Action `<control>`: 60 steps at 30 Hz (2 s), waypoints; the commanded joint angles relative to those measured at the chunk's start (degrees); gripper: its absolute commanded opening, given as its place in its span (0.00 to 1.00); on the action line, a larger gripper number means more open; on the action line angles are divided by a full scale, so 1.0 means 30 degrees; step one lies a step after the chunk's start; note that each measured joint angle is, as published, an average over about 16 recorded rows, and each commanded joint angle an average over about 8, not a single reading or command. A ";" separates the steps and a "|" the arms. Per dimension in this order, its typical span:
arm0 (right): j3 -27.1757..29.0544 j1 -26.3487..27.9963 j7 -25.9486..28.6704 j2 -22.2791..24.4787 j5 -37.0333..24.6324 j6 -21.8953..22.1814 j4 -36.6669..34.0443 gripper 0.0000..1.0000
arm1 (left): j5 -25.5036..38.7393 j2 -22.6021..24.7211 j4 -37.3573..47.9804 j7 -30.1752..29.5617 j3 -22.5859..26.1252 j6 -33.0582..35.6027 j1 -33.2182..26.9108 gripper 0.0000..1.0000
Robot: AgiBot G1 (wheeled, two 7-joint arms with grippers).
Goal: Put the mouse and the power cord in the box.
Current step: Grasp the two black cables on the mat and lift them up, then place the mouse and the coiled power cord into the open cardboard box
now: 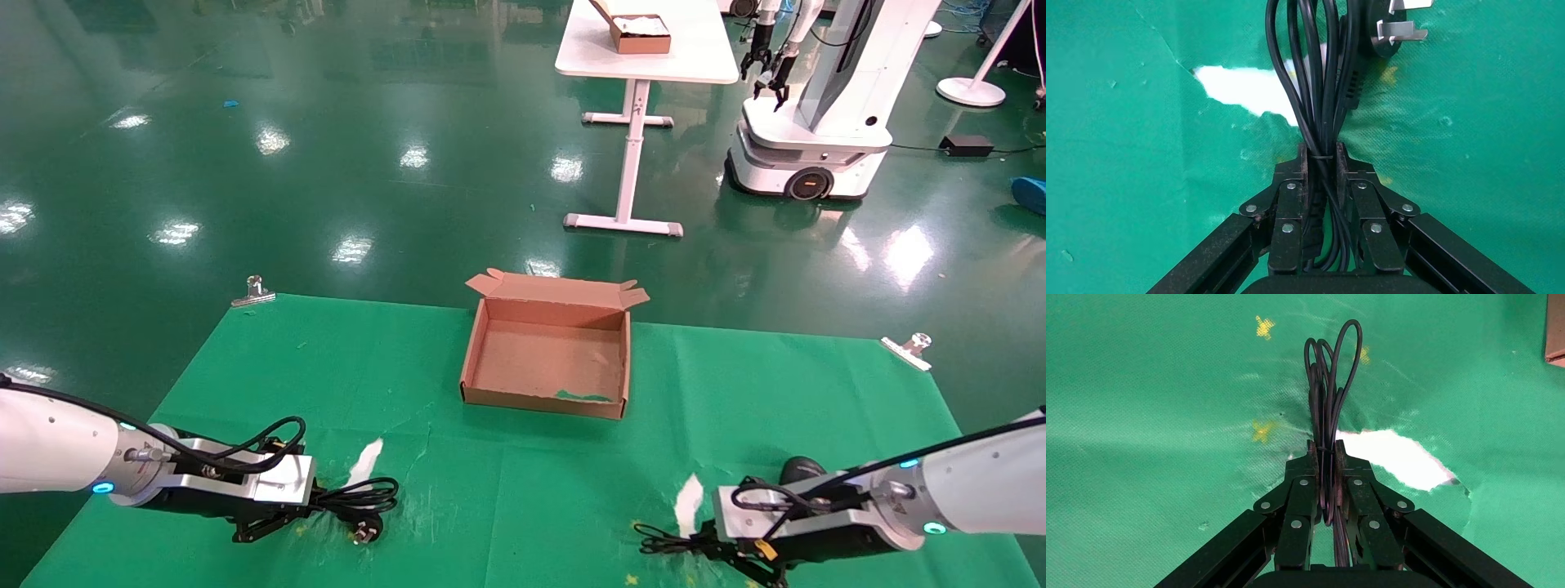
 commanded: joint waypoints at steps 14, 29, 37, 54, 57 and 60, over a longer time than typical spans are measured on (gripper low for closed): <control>0.2701 0.2902 0.1638 0.2749 0.3709 -0.1195 0.2137 0.00 | -0.4712 -0.0293 0.1864 -0.4504 -0.3224 0.3365 -0.3156 0.00; 0.3731 0.2104 0.1903 -0.4677 0.4996 0.8390 -0.1728 0.00 | -0.6029 0.1276 0.1634 -0.6876 -0.4132 0.0025 -0.6006 0.00; 0.3533 0.0513 0.1385 -0.5591 0.4902 0.8453 -0.1600 0.30 | -0.5061 0.0150 0.1469 -0.5935 -0.3457 0.1215 -0.5928 0.00; 0.3642 0.0828 -0.0159 -0.4934 0.5422 0.8118 -0.1378 1.00 | -0.3050 0.0730 0.1012 -0.4719 -0.2049 0.1143 -0.5041 0.00; 0.3749 0.1355 -0.0913 -0.4437 0.5513 0.8813 -0.1455 1.00 | -0.2823 0.1764 0.0827 -0.4464 -0.1880 0.0651 -0.4544 0.00; 0.3898 0.2075 -0.1624 -0.3733 0.5651 0.9457 -0.1533 1.00 | -0.2520 0.3161 0.0652 -0.4140 -0.1657 -0.0295 -0.3871 0.00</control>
